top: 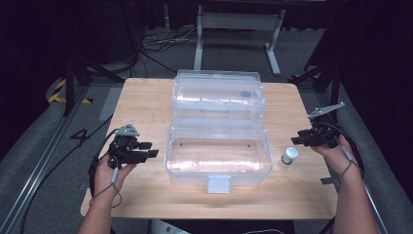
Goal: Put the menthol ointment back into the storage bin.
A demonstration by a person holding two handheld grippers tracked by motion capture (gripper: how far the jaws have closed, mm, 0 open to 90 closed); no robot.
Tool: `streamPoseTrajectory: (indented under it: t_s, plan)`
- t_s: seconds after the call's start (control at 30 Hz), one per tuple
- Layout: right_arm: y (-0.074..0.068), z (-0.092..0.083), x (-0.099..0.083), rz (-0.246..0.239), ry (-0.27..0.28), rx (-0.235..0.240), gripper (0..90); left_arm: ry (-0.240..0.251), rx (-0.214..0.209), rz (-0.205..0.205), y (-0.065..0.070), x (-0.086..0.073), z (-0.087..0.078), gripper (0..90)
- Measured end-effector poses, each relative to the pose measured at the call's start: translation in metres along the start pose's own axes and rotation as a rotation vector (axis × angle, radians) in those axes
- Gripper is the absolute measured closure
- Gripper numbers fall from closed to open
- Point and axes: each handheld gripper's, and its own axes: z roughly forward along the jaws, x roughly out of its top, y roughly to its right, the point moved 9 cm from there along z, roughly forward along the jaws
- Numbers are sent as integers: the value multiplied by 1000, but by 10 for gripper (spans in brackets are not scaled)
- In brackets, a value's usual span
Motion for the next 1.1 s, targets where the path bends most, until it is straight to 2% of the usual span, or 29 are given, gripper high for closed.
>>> streamPoseTrajectory:
  t_s: [0.13,0.6,0.7,0.73,1.1]
  plan:
    - [-3,4,-3,-6,-36,16,521,-2,-2,-4,0,0,0,555]
    - [-9,21,-15,-42,-170,27,499,-12,-3,-3,-2,-2,1,552]
    - [-9,23,-17,-49,-183,28,486,-12,-5,-9,-1,-2,2,548]
    - [-10,26,-19,-49,-204,35,480,-13,-6,-10,-1,-2,2,548]
    - [-8,38,-28,-60,-281,27,447,-16,-9,-15,-3,-3,2,541]
